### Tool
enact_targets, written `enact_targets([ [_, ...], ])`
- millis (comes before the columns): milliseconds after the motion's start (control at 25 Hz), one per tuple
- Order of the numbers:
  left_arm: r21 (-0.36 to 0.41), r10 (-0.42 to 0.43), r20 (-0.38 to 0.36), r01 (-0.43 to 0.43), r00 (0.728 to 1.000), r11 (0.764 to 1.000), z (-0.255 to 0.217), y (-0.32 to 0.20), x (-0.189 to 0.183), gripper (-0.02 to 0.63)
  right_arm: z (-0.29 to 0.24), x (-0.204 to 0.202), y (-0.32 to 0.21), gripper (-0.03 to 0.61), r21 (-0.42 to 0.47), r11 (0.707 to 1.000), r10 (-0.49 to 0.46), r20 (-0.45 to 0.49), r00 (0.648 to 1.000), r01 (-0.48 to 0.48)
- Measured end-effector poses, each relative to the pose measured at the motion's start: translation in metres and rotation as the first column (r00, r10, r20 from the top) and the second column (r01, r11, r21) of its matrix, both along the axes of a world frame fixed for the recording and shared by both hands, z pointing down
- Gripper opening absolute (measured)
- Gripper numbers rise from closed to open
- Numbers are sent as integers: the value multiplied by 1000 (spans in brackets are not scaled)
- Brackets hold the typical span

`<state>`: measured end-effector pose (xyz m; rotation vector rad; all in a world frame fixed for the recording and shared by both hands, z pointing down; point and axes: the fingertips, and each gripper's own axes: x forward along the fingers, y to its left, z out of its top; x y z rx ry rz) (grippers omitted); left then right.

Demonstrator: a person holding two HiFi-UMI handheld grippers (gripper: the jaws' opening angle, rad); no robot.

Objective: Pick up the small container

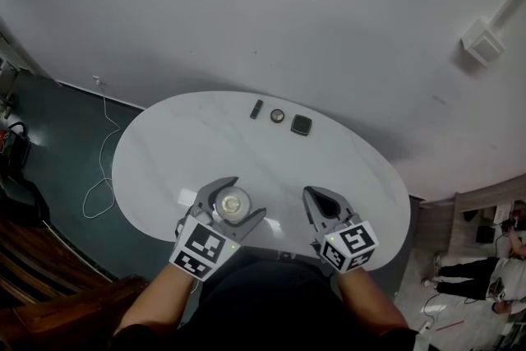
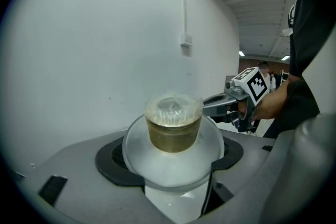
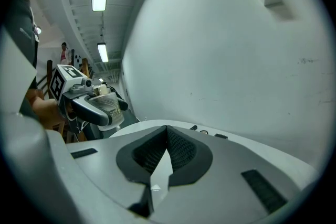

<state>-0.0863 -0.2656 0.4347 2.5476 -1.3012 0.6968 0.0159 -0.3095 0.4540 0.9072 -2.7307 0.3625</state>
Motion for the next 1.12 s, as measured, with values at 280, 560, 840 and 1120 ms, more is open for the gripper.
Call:
enact_targets([
  [280, -5, 26, 8, -26, 1000, 1000, 1, 0, 7, 347, 1, 0, 5, -3, -1, 1000, -3, 1, 1000, 3],
  [560, 6, 44, 18, -44, 999, 999, -1, -2, 10, 347, 2, 4, 3, -3, -9, 1000, 21, 7, 1000, -21],
  [840, 4, 54, 28, -54, 998, 999, 1, -3, 11, 347, 1, 5, 3, -3, -7, 1000, 23, 12, 1000, -23],
  [1120, 4, 63, 33, -63, 998, 998, 1, -4, 13, 347, 1, 5, 3, -3, -10, 1000, 29, 13, 1000, -28],
])
